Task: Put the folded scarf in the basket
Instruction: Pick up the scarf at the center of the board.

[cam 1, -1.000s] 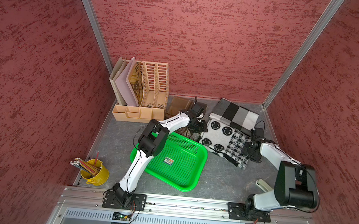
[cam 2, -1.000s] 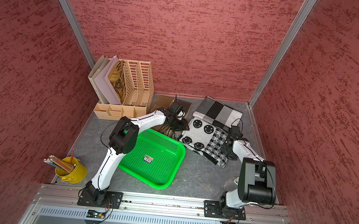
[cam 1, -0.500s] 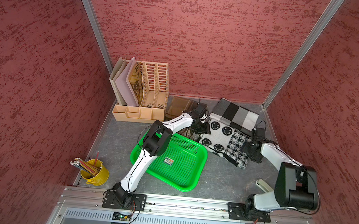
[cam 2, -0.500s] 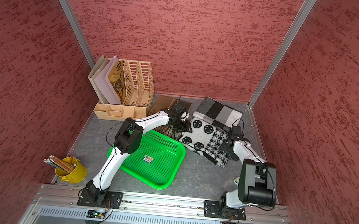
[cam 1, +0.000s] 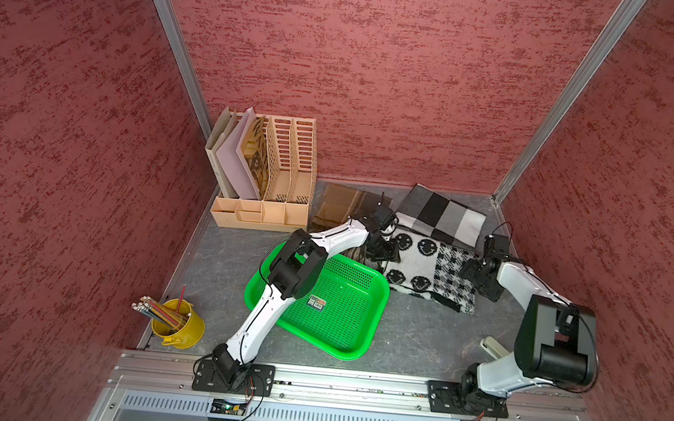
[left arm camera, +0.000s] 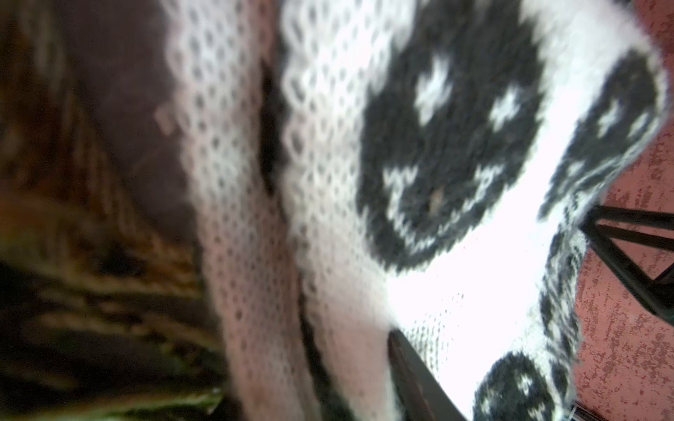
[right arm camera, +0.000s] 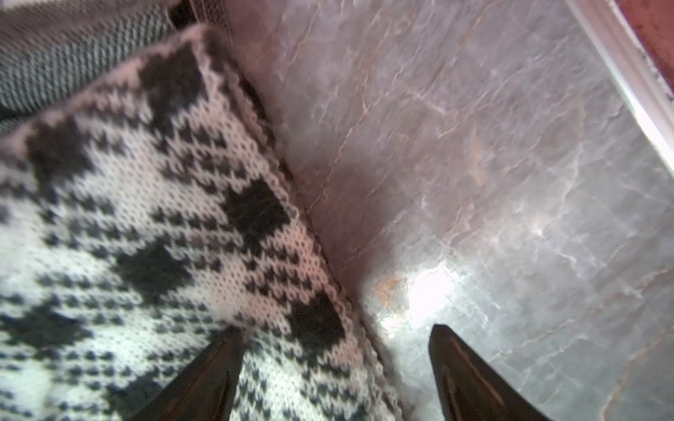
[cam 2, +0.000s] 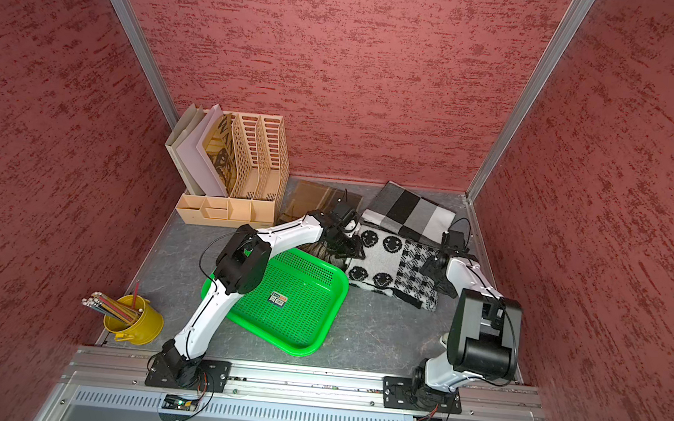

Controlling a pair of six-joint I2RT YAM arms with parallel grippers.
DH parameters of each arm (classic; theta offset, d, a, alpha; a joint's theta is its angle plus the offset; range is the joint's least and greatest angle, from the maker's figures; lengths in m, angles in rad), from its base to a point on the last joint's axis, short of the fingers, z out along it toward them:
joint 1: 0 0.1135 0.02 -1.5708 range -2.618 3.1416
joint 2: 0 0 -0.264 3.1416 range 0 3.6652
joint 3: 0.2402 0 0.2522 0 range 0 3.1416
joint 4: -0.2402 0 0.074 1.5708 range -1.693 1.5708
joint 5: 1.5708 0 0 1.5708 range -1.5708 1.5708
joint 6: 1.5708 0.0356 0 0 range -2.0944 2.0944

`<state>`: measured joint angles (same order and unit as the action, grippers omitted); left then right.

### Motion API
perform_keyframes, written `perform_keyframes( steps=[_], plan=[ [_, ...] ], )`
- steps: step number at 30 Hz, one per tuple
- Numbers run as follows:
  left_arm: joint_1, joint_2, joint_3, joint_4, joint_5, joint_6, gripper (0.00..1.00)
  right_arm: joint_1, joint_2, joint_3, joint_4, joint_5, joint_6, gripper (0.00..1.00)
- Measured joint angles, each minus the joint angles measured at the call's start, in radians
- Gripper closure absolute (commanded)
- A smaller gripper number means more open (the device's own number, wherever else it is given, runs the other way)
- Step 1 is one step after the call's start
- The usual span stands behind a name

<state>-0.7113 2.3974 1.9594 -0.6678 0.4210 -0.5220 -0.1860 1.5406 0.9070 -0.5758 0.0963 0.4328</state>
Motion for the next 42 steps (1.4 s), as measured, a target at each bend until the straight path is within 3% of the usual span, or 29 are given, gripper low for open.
perform_keyframes(
  steps=[7, 19, 29, 36, 42],
  plan=[
    [0.013, -0.015, -0.010, 0.000, -0.013, -0.005, 0.45, -0.001, -0.049, -0.019, 0.003, -0.015, -0.006, 0.13],
    [-0.007, -0.044, -0.063, 0.023, -0.041, -0.048, 0.43, -0.001, 0.030, -0.046, 0.034, -0.095, 0.001, 0.20],
    [-0.018, -0.075, -0.105, 0.035, -0.087, -0.075, 0.43, -0.001, 0.061, -0.044, 0.072, -0.116, 0.008, 0.46],
    [-0.018, -0.113, -0.148, 0.049, -0.095, -0.082, 0.43, 0.000, 0.064, -0.039, 0.093, -0.139, 0.010, 1.00],
    [-0.018, -0.167, -0.182, 0.063, -0.107, -0.096, 0.41, 0.001, 0.034, -0.035, 0.075, -0.093, 0.013, 1.00]
  ],
)
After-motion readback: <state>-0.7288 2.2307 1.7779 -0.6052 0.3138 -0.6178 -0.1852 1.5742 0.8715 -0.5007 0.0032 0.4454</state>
